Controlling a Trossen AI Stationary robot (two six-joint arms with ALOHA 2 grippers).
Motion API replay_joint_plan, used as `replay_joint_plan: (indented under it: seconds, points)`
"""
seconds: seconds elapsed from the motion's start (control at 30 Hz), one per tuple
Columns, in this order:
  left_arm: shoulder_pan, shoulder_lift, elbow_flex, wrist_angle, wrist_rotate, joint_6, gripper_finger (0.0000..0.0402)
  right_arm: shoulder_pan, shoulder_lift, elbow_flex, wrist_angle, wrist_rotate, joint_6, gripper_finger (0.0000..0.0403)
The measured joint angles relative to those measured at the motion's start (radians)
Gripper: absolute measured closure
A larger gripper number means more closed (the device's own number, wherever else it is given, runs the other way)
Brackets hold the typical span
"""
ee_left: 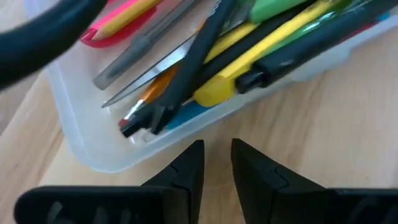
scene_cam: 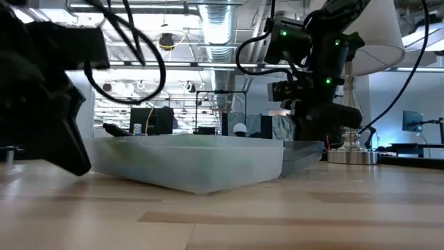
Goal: Pick & place school supplies into a supply box
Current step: Close the black supply box
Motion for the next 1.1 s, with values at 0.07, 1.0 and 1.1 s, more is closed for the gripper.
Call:
replay_joint_plan:
  seconds: [0.07, 1.0, 1.1]
  points:
    - [0.008, 0.008, 0.0, 0.0, 0.011, 0.01, 0.0325, 0.011, 0.0, 0.0, 0.001, -0.018, 0.002, 0.0337]
    - [0.017, 0.02, 0.001, -0.148, -0.031, -0.016, 0.0325, 0.113, -0.097, 0.0, -0.061, 0.01, 0.107, 0.0337]
    - [0.017, 0.02, 0.001, -0.159, -0.035, -0.017, 0.0325, 0.133, -0.156, 0.0, -0.047, 0.022, 0.107, 0.0337]
